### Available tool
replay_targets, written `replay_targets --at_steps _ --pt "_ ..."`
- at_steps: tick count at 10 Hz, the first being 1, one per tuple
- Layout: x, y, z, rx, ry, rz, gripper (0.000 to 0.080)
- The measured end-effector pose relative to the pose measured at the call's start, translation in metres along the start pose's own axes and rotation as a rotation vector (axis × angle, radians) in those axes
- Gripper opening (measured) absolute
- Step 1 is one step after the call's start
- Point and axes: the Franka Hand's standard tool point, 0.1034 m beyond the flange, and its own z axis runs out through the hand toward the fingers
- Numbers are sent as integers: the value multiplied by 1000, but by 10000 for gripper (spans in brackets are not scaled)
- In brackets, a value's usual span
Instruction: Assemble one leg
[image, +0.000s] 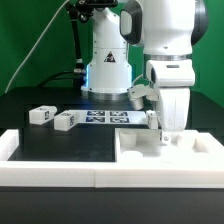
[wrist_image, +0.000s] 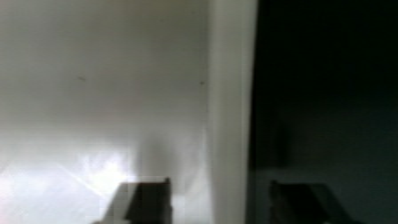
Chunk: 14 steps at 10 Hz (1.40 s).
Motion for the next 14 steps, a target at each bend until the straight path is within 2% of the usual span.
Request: replay_targets --at_steps 1,2,3,4,9,12,13,14 --pt "0 0 0 0 0 0 393" --pt "0 0 0 0 0 0 393" --pt "0 0 0 0 0 0 568" --pt "0 0 0 0 0 0 624" --pt "0 0 0 -1 0 1 649" --pt "1 -10 -30 -38 -7 69 649" --pt "1 -17 -39 -43 -11 127 649" --pt "0 -21 -42 -41 -13 173 649"
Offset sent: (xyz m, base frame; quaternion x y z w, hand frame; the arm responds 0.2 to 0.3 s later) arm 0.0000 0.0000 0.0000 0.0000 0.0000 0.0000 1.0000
